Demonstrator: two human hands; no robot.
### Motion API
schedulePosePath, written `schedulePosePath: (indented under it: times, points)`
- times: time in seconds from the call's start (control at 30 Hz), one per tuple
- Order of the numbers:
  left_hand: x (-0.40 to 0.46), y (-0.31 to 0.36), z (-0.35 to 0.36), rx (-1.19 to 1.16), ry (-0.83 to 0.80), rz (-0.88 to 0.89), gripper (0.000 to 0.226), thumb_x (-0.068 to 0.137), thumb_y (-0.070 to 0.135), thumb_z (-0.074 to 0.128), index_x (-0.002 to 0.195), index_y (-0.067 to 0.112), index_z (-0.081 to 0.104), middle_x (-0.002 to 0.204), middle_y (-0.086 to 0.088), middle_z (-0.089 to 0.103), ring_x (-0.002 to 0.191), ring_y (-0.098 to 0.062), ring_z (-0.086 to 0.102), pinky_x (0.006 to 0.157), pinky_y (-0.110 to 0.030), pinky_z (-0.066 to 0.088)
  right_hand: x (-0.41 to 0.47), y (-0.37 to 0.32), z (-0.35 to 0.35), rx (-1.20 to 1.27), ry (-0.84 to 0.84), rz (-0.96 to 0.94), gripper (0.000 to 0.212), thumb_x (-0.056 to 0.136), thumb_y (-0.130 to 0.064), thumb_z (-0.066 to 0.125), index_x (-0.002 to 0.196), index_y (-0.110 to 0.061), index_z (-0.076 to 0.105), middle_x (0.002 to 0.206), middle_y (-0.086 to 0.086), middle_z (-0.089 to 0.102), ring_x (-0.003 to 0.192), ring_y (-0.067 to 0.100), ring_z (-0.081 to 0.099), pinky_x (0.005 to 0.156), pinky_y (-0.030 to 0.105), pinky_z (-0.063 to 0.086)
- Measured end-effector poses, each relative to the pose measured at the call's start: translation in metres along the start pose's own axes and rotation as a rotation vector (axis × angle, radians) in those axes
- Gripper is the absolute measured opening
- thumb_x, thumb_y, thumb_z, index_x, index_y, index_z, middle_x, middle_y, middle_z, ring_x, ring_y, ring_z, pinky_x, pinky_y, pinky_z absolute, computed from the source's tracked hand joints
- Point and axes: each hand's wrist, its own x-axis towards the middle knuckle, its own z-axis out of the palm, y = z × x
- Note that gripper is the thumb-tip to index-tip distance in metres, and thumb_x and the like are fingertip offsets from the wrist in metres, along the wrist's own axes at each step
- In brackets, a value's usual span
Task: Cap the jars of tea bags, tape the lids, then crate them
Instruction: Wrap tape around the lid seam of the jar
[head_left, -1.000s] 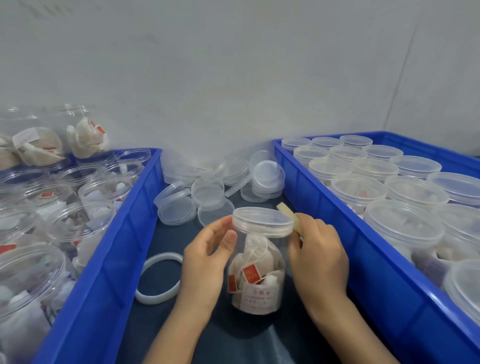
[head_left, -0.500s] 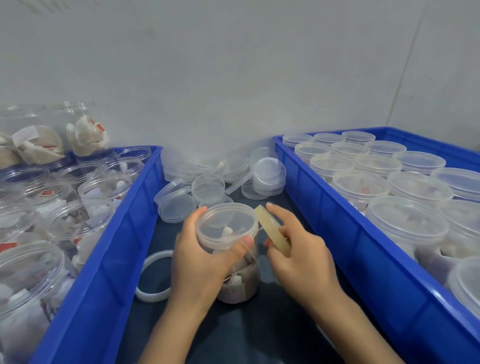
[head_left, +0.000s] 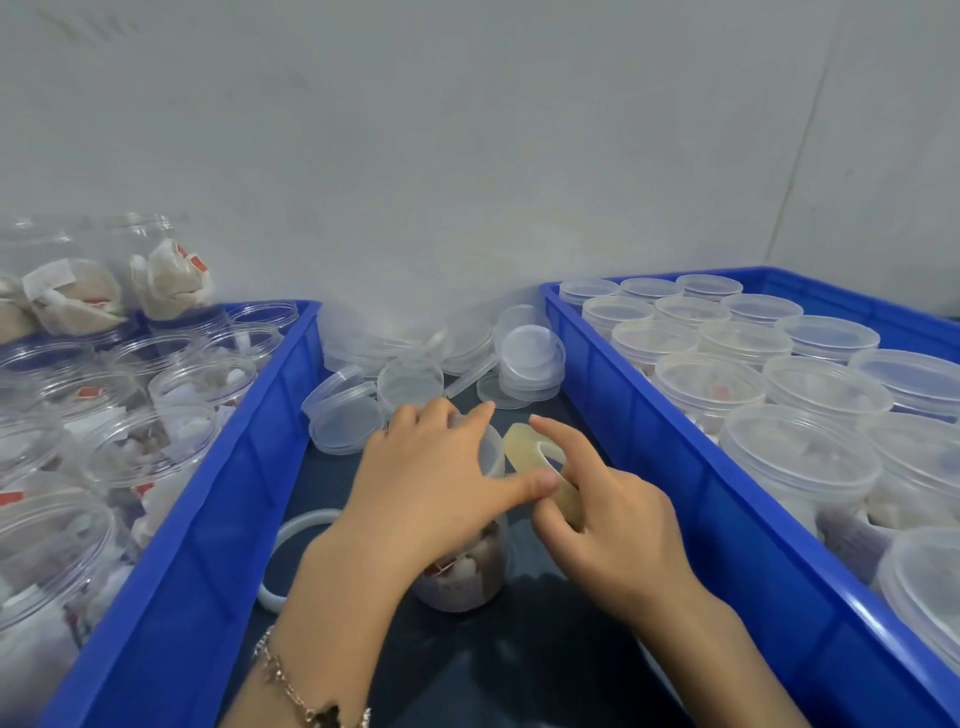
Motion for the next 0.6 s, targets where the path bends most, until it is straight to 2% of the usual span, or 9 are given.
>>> schedulePosePath:
  times: [0.07,0.13,0.2,0.23,0.3,0.4,0.5,0.6]
  points:
    - [0.000,-0.005,0.000,-0.035,0.015,0.021,0.094,0.057,0.089,0.026,0.140,0.045,0.030,0.137,0.014,0.037,0.128,-0.012,0.027,0.096,-0.033,0.033,0.002,0.000,-0.003,-0.034,0.007,0.012,0.072,0.066,-0.063,0.025,0.136,-0.047,0.033,0.081,-0.024,0.054,0.082,0.008,0.060,0.064,0.019,0.034]
    - [-0.001,-0.009,-0.001,-0.078,0.024,0.069,0.084,0.058,0.086,0.035,0.133,0.049,0.037,0.130,0.019,0.040,0.123,-0.007,0.028,0.093,-0.029,0.033,0.006,0.003,-0.007,-0.052,0.037,0.056,0.067,0.070,-0.063,0.045,0.135,-0.044,0.037,0.068,-0.030,0.042,0.073,0.005,0.056,0.065,0.022,0.036]
    - [-0.002,-0.012,-0.005,-0.128,-0.014,0.127,0.075,0.061,0.080,0.048,0.130,0.051,0.041,0.127,0.023,0.040,0.121,-0.003,0.027,0.092,-0.027,0.031,0.008,0.008,-0.011,-0.015,0.067,0.102,0.064,0.073,-0.056,0.062,0.132,-0.047,0.040,0.063,-0.028,0.042,0.065,-0.002,0.048,0.062,0.017,0.036]
    - [-0.003,-0.014,-0.008,-0.164,-0.043,0.156,0.070,0.063,0.076,0.054,0.128,0.053,0.042,0.124,0.026,0.039,0.119,0.000,0.027,0.092,-0.026,0.030,0.009,0.009,-0.013,0.014,0.061,0.117,0.065,0.071,-0.058,0.062,0.131,-0.049,0.040,0.063,-0.025,0.044,0.065,-0.004,0.048,0.062,0.015,0.036]
    - [-0.006,-0.016,-0.013,-0.254,-0.099,0.202,0.059,0.064,0.070,0.064,0.118,0.058,0.046,0.116,0.033,0.037,0.116,0.006,0.026,0.090,-0.024,0.029,0.010,0.012,-0.016,0.065,0.016,0.144,0.069,0.064,-0.068,0.060,0.129,-0.051,0.043,0.068,-0.021,0.049,0.069,0.001,0.049,0.065,0.019,0.039]
    - [-0.010,-0.015,-0.018,-0.343,-0.114,0.218,0.045,0.050,0.059,0.067,0.092,0.066,0.051,0.112,0.039,0.040,0.112,0.010,0.032,0.093,-0.027,0.035,0.011,0.012,-0.015,0.107,-0.074,0.191,0.073,0.053,-0.078,0.058,0.121,-0.053,0.050,0.070,-0.017,0.053,0.072,0.002,0.052,0.065,0.019,0.040]
    - [-0.011,-0.013,-0.022,-0.428,-0.141,0.204,0.056,0.036,0.041,0.068,0.088,0.059,0.058,0.109,0.038,0.046,0.108,0.012,0.038,0.094,-0.031,0.038,0.010,0.008,-0.011,0.119,-0.098,0.175,0.085,0.041,-0.087,0.048,0.120,-0.055,0.050,0.063,-0.021,0.051,0.068,-0.007,0.051,0.060,0.008,0.035]
    - [-0.013,-0.013,-0.027,-0.438,-0.180,0.209,0.063,0.028,0.027,0.066,0.085,0.051,0.060,0.106,0.039,0.047,0.106,0.011,0.039,0.094,-0.034,0.040,0.011,0.005,-0.009,0.083,-0.068,0.123,0.091,0.038,-0.090,0.042,0.120,-0.050,0.051,0.060,-0.025,0.047,0.066,-0.011,0.047,0.056,0.007,0.032]
